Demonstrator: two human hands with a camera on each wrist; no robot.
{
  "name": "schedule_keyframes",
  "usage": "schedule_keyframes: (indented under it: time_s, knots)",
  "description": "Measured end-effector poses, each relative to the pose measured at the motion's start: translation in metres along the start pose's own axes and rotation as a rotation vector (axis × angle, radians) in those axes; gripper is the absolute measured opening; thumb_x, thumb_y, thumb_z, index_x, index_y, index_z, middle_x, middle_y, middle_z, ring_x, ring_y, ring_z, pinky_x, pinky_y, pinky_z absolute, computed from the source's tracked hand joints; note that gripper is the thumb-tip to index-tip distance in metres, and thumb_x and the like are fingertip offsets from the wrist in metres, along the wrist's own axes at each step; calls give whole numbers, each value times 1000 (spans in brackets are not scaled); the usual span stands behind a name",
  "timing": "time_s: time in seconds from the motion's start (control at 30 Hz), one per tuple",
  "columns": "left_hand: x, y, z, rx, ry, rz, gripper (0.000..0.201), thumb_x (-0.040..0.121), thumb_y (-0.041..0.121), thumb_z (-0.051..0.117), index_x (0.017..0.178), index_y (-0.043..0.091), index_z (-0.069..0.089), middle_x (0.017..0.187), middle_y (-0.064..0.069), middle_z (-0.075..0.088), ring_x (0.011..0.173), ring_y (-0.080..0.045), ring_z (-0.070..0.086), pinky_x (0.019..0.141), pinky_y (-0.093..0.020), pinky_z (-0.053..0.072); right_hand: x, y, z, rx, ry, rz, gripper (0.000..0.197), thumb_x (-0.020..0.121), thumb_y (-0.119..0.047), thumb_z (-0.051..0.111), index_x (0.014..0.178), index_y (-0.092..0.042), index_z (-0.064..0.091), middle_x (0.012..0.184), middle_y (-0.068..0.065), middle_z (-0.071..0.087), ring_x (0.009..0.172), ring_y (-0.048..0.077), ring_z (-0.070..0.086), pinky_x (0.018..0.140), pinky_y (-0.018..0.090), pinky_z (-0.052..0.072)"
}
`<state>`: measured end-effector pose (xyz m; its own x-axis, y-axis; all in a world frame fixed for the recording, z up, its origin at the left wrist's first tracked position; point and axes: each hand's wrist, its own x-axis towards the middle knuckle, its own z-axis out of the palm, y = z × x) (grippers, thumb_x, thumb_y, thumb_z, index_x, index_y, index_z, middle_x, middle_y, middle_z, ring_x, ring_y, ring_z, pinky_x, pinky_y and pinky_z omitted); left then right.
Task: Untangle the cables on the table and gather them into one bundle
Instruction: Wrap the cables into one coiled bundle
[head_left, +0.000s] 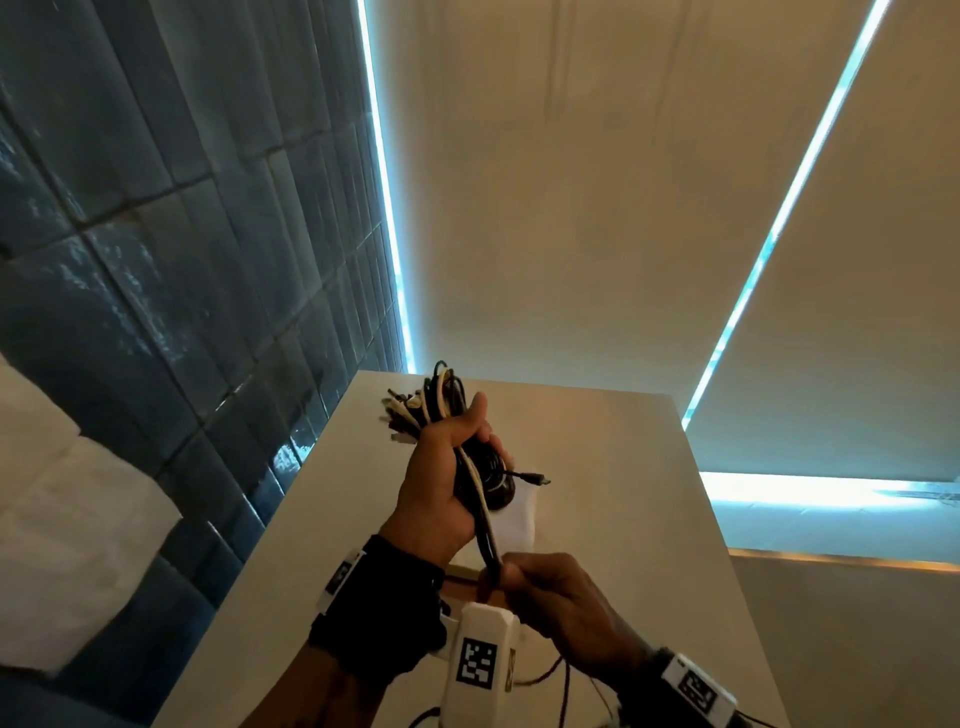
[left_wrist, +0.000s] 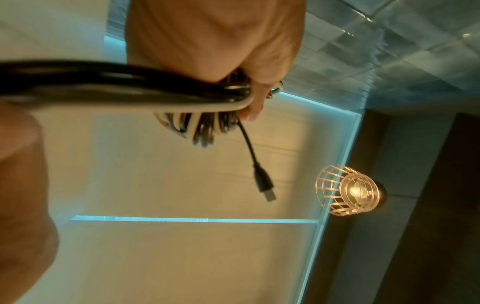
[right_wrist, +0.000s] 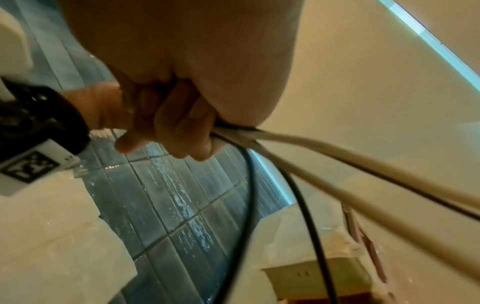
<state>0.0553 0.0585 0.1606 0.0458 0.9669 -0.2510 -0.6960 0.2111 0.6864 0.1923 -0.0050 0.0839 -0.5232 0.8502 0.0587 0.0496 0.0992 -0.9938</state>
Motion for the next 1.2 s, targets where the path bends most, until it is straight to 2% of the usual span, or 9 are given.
schedule_keyframes:
  time_s: [0.17, 0.33, 0.47, 0.57, 0.63, 0.7, 0.77, 0.97, 1.2]
  knots:
    - [-10, 1, 1, -16, -162, -141, 16, 80, 19, 64, 69, 11, 55, 62, -3, 53, 48, -12, 50, 49, -27, 47, 3, -2, -33, -301, -125, 40, 32, 98, -37, 48, 82, -21, 71, 65, -14, 51, 63, 2, 44, 63, 16, 37]
    - [-15, 0, -16, 125, -268, -262, 16, 74, 13, 66, 64, 11, 54, 56, -3, 48, 46, -13, 47, 49, -27, 45, 7, -21, -79, -621, -182, 104, 32, 95, -41, 52, 65, -33, 59, 59, -14, 53, 58, 2, 47, 60, 14, 39]
    - [-20, 0, -30, 329, -281, -318, 11, 66, 9, 67, 61, 9, 57, 54, -4, 46, 45, -15, 46, 51, -28, 44, 8, -49, -112, -753, -136, 143, 34, 87, -35, 68, 57, -34, 52, 50, -20, 53, 50, 2, 45, 53, 12, 36]
    - [-29, -7, -32, 516, -303, -344, 9, 67, 7, 68, 62, 8, 60, 56, -9, 50, 49, -21, 52, 55, -32, 49, 11, -73, -127, -740, -116, 108, 30, 87, -28, 69, 60, -32, 57, 51, -18, 55, 51, 1, 46, 54, 12, 37]
    - [-31, -15, -29, 582, -318, -317, 7, 65, 8, 68, 67, 10, 62, 67, -9, 55, 62, -21, 56, 67, -35, 51, 19, -85, -126, -732, -98, 33, 26, 87, -24, 68, 64, -32, 60, 54, -19, 57, 53, 0, 49, 55, 11, 38]
    - [-31, -22, -27, 586, -343, -298, 19, 66, 9, 68, 85, 7, 65, 89, -14, 62, 83, -26, 59, 83, -44, 50, 27, -92, -123, -736, -59, -49, 18, 86, -25, 69, 69, -28, 64, 58, -14, 60, 55, 1, 52, 56, 13, 40]
    - [-31, -22, -24, 544, -394, -349, 32, 73, 9, 65, 104, 1, 64, 104, -16, 67, 94, -29, 65, 89, -47, 50, 34, -95, -118, -743, -44, -135, 11, 84, -30, 69, 73, -26, 67, 63, -4, 63, 58, 9, 55, 57, 22, 44]
    - [-36, -29, -30, 474, -515, -276, 19, 72, 16, 70, 82, 2, 61, 68, -6, 60, 66, -22, 54, 77, -43, 42, 44, -94, -118, -778, -19, -275, 10, 83, -32, 70, 77, -25, 67, 65, -5, 64, 59, 16, 59, 57, 32, 50]
    - [-36, -28, -30, 482, -488, -280, 23, 67, 18, 74, 79, 7, 59, 68, -5, 56, 58, -17, 52, 75, -41, 43, 43, -83, -124, -882, 1, -251, 11, 81, -41, 69, 77, -34, 61, 62, -9, 61, 57, 14, 58, 55, 33, 51]
